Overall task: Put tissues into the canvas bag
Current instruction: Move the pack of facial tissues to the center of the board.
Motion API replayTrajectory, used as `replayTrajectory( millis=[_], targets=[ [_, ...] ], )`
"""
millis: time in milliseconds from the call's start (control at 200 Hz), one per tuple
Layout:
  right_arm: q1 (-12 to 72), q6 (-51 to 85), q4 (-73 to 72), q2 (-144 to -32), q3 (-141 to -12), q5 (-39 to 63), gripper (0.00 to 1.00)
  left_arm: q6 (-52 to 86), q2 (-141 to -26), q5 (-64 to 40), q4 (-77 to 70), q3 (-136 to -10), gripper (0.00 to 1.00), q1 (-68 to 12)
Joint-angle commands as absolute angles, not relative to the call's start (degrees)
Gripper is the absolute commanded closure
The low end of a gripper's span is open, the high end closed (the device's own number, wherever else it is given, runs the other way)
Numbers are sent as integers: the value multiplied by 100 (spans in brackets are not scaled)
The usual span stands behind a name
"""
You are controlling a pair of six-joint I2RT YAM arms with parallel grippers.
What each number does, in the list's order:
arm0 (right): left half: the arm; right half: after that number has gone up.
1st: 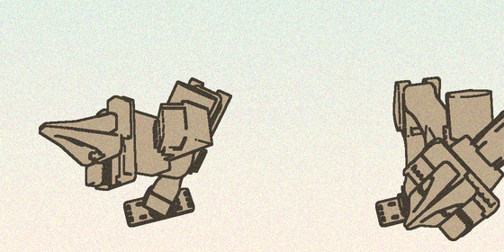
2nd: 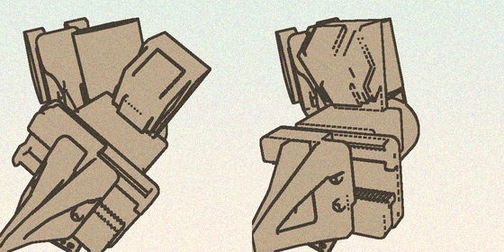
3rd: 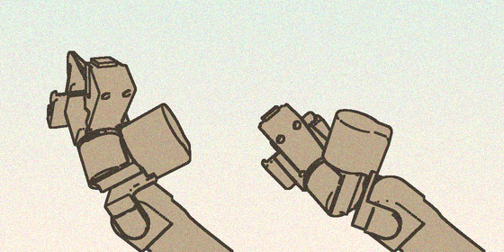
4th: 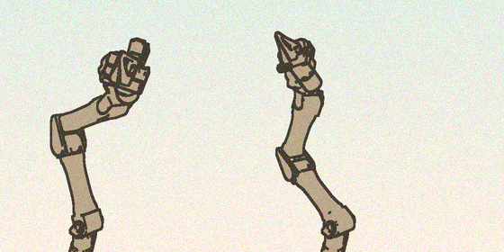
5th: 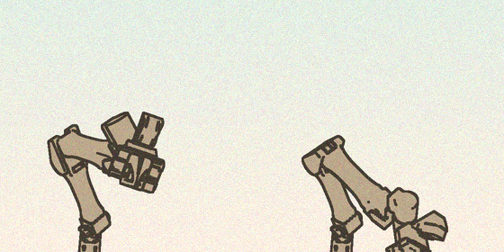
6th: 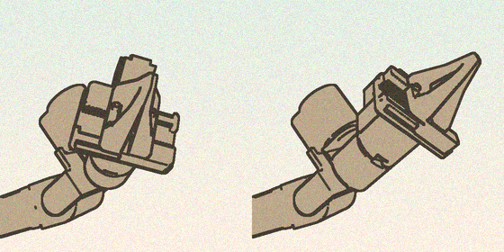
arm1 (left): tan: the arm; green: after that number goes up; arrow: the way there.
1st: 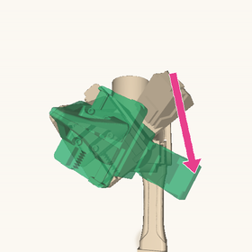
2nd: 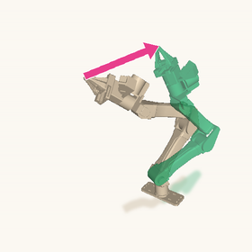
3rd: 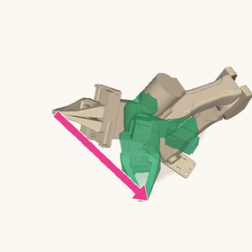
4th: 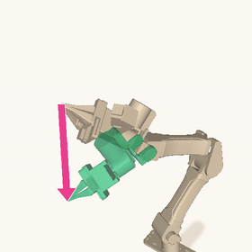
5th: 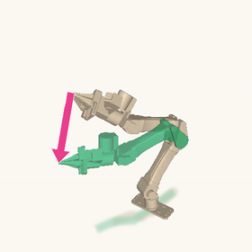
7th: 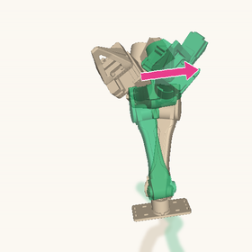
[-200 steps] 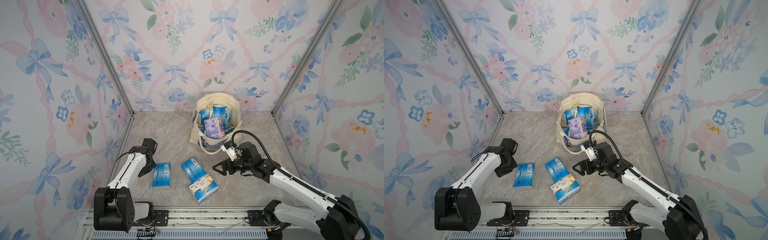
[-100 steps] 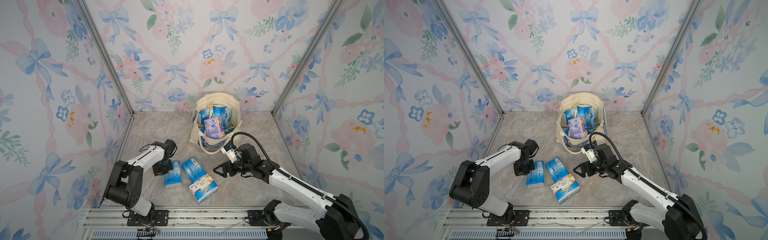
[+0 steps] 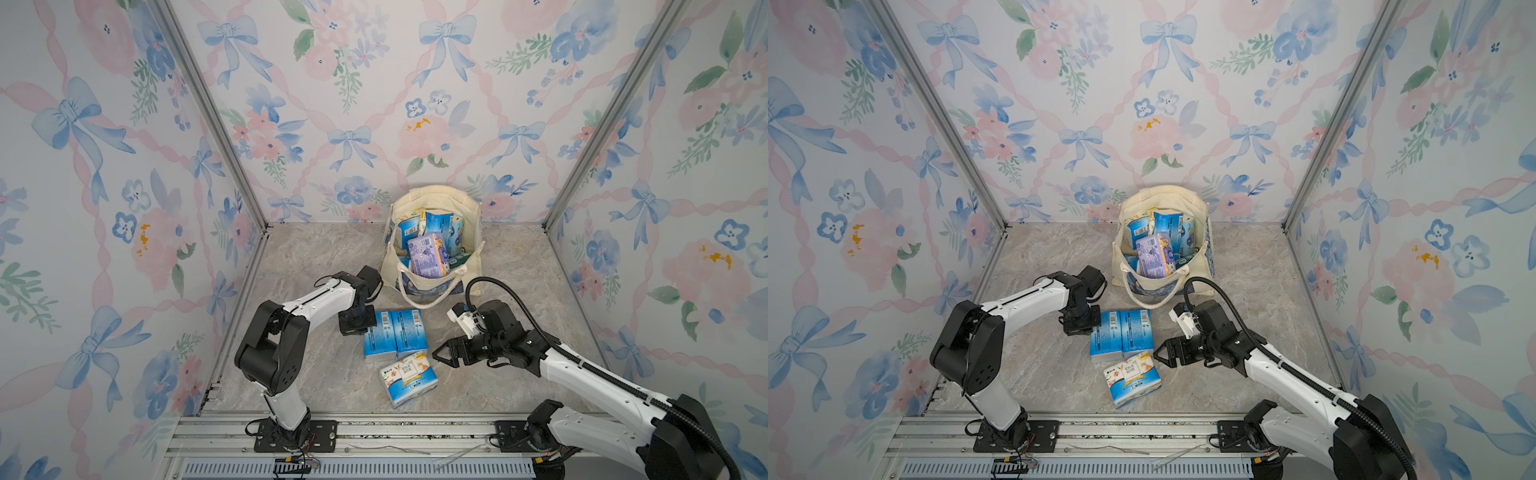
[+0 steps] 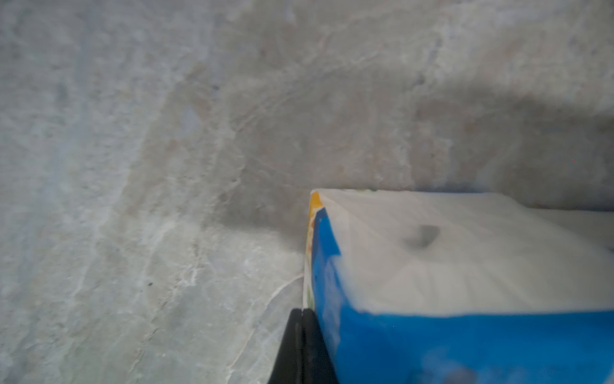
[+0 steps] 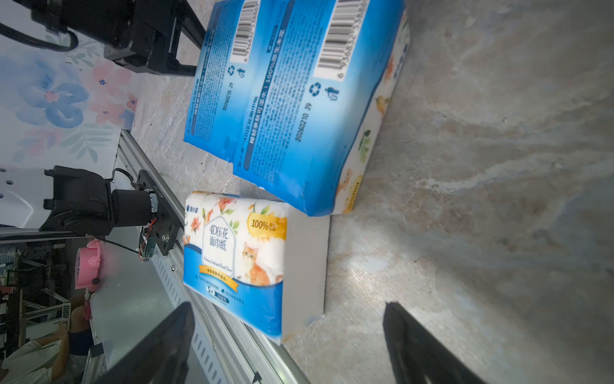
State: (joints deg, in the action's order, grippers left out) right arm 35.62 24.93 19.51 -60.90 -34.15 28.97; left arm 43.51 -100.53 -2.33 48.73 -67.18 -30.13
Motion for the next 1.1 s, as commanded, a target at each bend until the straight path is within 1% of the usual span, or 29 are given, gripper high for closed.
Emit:
replayTrajectory(
  millis=[0,105,255,395,610,740,915,975,1090],
  targets=[
    [3524,2722,2059,-5880,-3275,3014,9,4113,-10295,-556,4685,-7013,100,-3170],
    [3524,2829,2113,-5775,-3200,3025,8,3964,-10244,-416,4702,-7075,100,-3169],
    [3517,2976,2089,-5658,-3111,2848,8,3696,-9851,-128,4702,-6954,100,-3129],
    [3392,3227,1556,-5718,-2941,2713,6,3571,-9697,252,4655,-6900,100,-3195],
    [3249,3672,1011,-6117,-2731,2751,1,3426,-9994,121,4421,-6882,100,-3304],
    [3085,3920,655,-6270,-2553,2872,1,3346,-10229,-227,4087,-6936,100,-3436],
    [2764,4112,238,-6399,-2300,3100,1,3193,-10585,-597,4010,-7264,100,-3624],
    [2672,4148,170,-6430,-2244,3153,0,3164,-10543,-605,4025,-7286,100,-3617],
    [2597,4148,111,-6462,-2202,3200,1,3130,-10204,-308,4174,-7163,100,-3523]
  ],
)
